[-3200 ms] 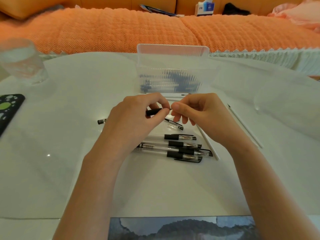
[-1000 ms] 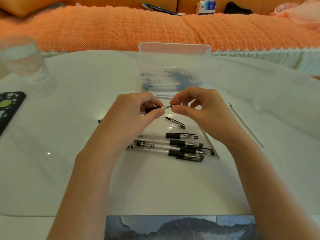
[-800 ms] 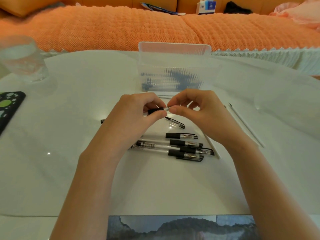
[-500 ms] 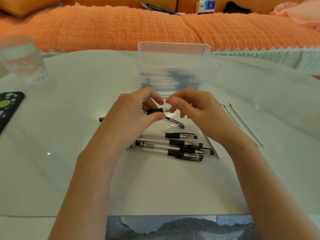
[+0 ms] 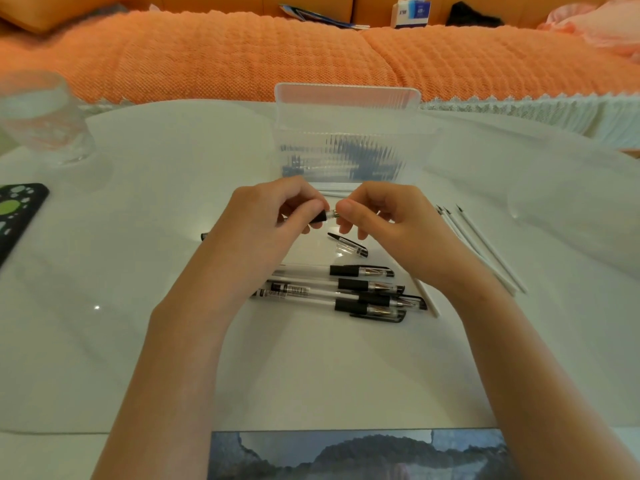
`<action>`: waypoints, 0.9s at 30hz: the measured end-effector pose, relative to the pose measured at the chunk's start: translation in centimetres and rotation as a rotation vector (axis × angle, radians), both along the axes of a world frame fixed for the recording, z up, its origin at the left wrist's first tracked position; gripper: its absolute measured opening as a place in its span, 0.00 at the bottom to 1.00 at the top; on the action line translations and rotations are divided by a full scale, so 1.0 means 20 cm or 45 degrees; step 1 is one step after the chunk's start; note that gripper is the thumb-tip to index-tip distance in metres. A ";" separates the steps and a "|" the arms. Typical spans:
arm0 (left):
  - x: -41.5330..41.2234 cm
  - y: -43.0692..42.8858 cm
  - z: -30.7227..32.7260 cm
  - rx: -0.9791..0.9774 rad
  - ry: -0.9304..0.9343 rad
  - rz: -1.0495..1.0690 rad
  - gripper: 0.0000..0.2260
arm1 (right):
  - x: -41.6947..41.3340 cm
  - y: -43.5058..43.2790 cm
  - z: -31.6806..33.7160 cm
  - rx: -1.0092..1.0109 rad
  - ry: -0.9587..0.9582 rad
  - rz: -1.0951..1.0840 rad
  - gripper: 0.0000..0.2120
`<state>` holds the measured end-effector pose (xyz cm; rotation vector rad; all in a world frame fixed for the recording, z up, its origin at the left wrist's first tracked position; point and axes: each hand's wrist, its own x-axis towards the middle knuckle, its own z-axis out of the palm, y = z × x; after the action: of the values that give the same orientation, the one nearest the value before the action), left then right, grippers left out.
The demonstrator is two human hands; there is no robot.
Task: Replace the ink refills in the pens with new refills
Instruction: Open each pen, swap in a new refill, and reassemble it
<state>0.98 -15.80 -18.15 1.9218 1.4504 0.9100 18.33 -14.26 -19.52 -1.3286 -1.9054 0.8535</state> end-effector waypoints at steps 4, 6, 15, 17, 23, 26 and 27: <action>0.00 0.00 0.00 0.004 -0.018 0.022 0.03 | 0.00 0.00 0.00 -0.010 -0.028 0.003 0.13; 0.00 0.00 0.00 0.009 -0.022 0.037 0.02 | 0.01 0.00 0.00 -0.018 0.017 -0.003 0.11; 0.00 0.00 0.01 0.063 -0.010 0.041 0.08 | 0.00 0.00 0.00 0.034 0.052 -0.002 0.02; 0.00 0.00 0.01 0.047 0.010 0.047 0.08 | 0.00 -0.01 0.00 0.053 0.084 -0.021 0.01; -0.03 0.00 -0.01 -0.120 0.081 0.075 0.08 | 0.00 0.00 0.01 0.073 0.097 -0.077 0.02; -0.04 0.01 -0.01 -0.088 0.064 0.099 0.01 | 0.00 -0.01 0.01 0.049 0.072 -0.059 0.03; -0.04 0.01 0.00 -0.061 0.056 0.119 0.04 | 0.00 -0.01 0.01 0.037 0.061 -0.049 0.04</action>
<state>0.16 -15.65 -18.24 1.8634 1.5849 0.8710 18.40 -14.42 -19.34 -1.3122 -1.8427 0.8284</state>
